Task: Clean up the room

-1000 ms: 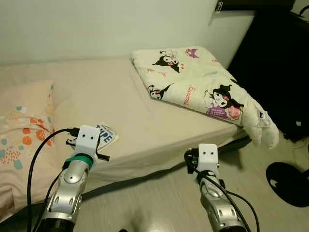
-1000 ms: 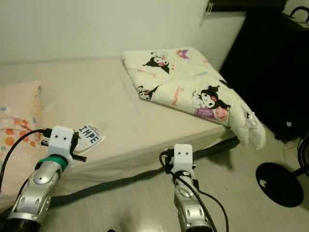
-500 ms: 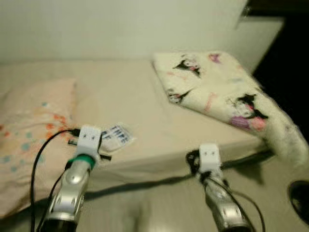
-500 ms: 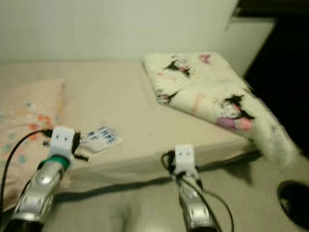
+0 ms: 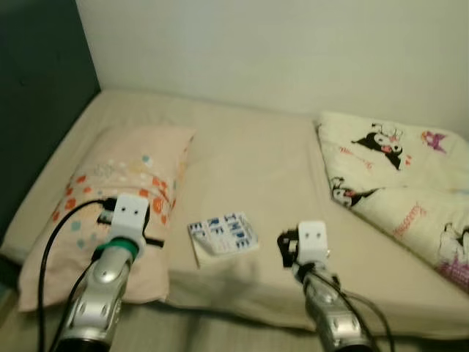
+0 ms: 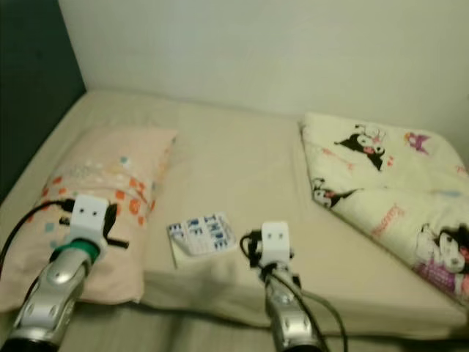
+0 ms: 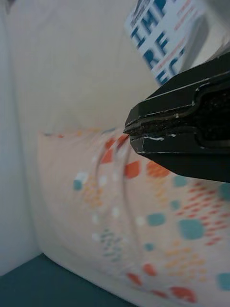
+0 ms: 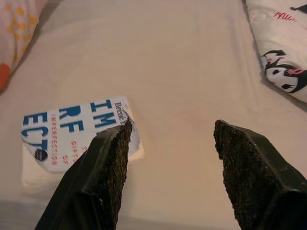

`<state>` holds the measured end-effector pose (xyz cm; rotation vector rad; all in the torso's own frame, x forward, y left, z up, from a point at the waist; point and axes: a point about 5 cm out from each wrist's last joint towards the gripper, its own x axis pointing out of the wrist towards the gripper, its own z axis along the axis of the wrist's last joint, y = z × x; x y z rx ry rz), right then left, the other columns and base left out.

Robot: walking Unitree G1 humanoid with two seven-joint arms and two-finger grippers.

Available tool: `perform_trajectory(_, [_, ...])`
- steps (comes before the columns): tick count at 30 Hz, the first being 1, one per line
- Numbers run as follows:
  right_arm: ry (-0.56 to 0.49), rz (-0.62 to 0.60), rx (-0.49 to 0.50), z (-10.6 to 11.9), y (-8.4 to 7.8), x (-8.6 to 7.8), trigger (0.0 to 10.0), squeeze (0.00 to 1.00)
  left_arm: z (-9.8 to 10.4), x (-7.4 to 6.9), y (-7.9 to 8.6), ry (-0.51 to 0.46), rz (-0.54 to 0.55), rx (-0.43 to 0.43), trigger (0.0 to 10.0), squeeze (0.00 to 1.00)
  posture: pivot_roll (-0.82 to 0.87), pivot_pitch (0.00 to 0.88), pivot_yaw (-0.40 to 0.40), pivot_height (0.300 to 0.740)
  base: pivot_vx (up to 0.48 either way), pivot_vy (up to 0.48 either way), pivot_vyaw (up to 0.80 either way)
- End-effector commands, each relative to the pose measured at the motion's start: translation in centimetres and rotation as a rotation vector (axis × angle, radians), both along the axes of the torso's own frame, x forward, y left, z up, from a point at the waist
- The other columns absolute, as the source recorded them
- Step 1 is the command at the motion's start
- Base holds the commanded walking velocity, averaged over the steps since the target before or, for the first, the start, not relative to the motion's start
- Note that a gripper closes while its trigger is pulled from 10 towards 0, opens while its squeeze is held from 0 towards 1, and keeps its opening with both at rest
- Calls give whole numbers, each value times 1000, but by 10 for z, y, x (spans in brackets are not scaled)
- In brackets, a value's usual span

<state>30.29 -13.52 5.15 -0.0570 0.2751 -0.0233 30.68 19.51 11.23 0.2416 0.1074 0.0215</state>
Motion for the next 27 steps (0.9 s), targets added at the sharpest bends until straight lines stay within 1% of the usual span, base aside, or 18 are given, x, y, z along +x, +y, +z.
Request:
perform_trajectory(1, [23,-30,-16,-5,-10,-3,10000,0,-5,1,-9,34,-58,14,10000,0,151,0,-12,740,0,0,0])
perform_trajectory(2, [23,-33,-17,-5,-10,-3,10000,0,-6,2,-11,39,-75,29,10000,0,151,0,-12,740,0,0,0])
perform_trajectory(13, [19,-46,-16,-6,-11,-3,10000,0,-5,4,-16,44,-96,19,10000,0,148,0,-9,740,0,0,0])
perform_trajectory(20, [19,-55,-15,-6,-12,-3,10000,0,-4,5,-16,33,-92,23,10000,0,148,0,-9,740,0,0,0])
perform_trajectory(27, [20,-46,-24,-6,-12,-3,10000,0,-3,4,-15,28,-73,5,10000,0,148,0,-17,740,0,0,0])
